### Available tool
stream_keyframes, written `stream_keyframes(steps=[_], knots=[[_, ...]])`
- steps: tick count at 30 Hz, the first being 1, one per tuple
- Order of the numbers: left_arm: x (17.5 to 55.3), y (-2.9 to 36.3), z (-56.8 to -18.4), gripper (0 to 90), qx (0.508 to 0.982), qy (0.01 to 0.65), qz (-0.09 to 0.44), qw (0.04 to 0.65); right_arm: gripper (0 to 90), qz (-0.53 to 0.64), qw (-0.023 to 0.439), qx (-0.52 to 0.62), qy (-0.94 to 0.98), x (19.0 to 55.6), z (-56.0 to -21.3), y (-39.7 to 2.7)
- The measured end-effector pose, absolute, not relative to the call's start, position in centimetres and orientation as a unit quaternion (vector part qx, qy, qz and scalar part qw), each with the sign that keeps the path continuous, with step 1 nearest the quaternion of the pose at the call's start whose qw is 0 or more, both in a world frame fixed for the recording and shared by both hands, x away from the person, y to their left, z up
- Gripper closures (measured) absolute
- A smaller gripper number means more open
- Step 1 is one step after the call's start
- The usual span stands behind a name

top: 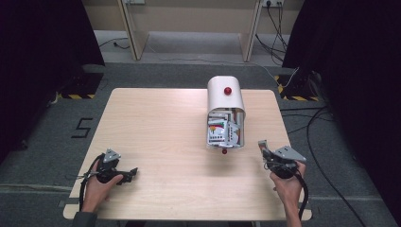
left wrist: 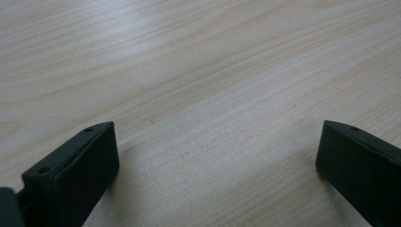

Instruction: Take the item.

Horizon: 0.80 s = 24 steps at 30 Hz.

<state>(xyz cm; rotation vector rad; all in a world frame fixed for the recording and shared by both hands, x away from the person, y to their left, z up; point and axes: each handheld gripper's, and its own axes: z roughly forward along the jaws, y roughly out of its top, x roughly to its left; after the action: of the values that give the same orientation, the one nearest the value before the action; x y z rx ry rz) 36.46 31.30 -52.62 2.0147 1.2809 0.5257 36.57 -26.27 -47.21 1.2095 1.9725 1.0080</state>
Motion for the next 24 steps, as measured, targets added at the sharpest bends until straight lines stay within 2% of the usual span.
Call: stream_keyframes(steps=[24], knots=[[36.5,31.3,-52.6,0.0,0.775,0.492,0.202,0.341,84.6,0.334,0.315,0.441,0.771,37.2,-48.9,-24.6]])
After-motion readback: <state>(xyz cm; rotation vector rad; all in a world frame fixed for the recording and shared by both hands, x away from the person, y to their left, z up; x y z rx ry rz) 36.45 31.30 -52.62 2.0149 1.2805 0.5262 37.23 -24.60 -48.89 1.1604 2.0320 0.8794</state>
